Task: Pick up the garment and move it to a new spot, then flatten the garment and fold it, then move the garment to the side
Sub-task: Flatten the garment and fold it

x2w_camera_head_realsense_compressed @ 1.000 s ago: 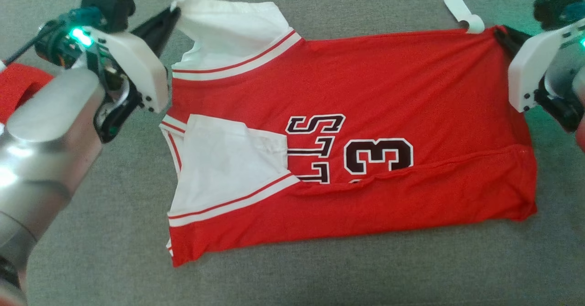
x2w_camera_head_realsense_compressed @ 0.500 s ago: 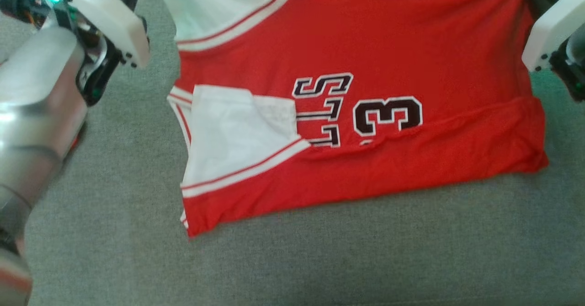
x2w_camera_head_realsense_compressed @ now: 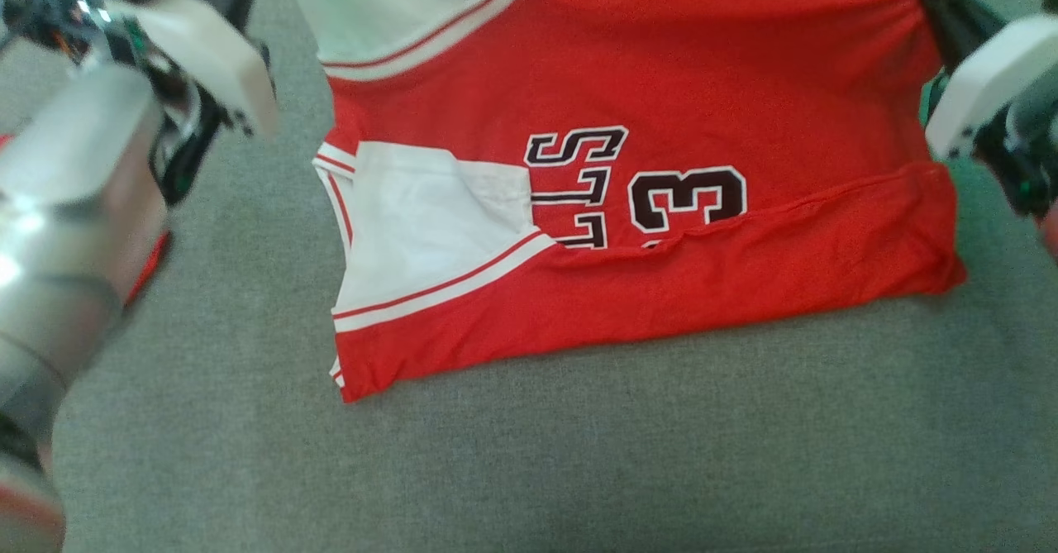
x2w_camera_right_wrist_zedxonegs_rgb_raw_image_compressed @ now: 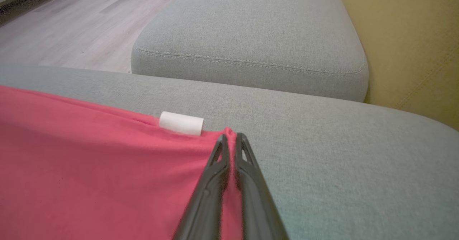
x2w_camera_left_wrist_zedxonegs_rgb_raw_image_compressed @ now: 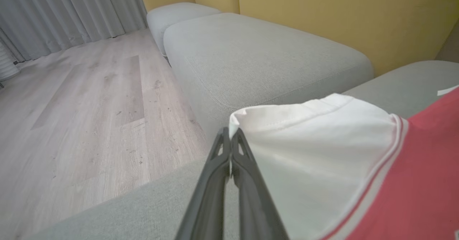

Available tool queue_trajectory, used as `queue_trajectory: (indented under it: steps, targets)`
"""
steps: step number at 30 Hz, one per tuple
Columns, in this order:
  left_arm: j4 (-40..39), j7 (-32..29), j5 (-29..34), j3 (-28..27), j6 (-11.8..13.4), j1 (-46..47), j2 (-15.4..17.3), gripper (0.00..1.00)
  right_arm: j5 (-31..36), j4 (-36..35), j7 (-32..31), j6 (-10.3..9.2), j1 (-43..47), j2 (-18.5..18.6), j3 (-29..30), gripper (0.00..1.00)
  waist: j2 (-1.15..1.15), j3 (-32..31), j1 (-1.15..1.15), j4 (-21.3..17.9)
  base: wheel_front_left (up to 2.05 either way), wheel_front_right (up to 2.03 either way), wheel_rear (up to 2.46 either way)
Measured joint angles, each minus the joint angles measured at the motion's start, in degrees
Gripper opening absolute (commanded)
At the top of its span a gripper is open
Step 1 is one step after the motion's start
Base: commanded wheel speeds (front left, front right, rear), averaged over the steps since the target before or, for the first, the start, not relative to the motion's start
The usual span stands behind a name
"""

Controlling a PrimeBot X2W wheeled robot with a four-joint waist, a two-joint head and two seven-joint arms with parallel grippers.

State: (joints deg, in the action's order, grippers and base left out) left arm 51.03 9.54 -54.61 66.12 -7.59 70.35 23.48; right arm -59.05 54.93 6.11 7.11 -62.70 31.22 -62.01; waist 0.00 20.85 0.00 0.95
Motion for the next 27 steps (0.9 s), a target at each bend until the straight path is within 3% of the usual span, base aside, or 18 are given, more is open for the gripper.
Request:
queue_trajectory:
  steps: [6, 14, 27]
  targets:
    - [-8.69, -4.7, -4.63, 3.68, 0.0, -6.25, 4.27, 0.0, -2.85, -2.88, -1.16, 0.0, 4.72, 2.01, -3.12, 0.0, 0.0, -3.86, -0.01, 0.29, 0.0, 0.0, 0.0]
    - [-21.76, -12.48, -7.05, 7.82, 0.0, -10.58, 12.63, 0.0, -5.58, -7.71, -5.08, 0.0, 9.12, 5.97, -7.92, 0.0, 0.0, -8.39, -0.01, 1.02, 0.0, 0.0, 0.0]
    - [-39.18, -23.47, -15.17, 9.58, 0.0, -16.64, 22.39, 0.0, -8.21, -12.6, -12.56, 0.0, 14.16, 10.45, -10.58, 0.0, 0.0, -11.15, 0.0, 2.14, 0.0, 0.0, 0.0]
